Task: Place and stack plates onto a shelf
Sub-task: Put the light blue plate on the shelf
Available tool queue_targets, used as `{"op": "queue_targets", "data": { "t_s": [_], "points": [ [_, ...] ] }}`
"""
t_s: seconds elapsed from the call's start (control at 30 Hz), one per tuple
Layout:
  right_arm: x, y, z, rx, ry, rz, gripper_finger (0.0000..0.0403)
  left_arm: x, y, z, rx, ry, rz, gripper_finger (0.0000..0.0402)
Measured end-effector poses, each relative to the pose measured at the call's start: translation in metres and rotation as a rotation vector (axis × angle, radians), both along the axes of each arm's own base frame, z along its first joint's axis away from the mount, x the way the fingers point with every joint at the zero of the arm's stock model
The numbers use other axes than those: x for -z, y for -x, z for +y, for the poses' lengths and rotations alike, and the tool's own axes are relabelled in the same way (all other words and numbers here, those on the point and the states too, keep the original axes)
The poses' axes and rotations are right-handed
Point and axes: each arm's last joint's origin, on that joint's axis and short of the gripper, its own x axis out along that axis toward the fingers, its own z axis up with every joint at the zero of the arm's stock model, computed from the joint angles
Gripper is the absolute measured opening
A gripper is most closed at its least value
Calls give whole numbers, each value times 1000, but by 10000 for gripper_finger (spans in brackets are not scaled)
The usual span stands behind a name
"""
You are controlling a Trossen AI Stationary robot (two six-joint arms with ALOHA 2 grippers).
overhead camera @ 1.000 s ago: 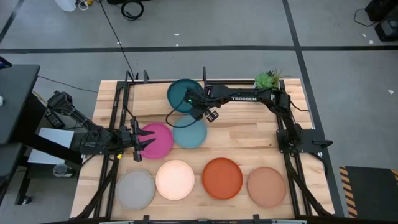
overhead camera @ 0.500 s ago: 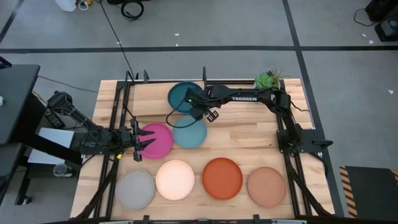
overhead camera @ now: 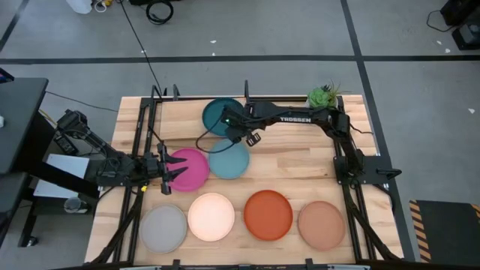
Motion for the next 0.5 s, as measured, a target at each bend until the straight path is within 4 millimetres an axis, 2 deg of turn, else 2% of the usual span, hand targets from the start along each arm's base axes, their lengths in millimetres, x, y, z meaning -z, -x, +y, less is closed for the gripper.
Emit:
{"op": "queue_targets", "data": {
  "t_s": [0.2,0.33,0.4,0.5],
  "points": [
    [2,2,27,136,-72,-7,118,6,-1,0,1,-36,58,142],
    [4,2,43,226,-277,-42,114,13,-1,-1,1,-81,121,142],
    [5,1,51,235,-361,-46,111,14,-1,-1,2,-71,122,142],
    [11,-2,62,217,-356,-71,103,11,-1,0,-14,-14,92,142]
  ]
}}
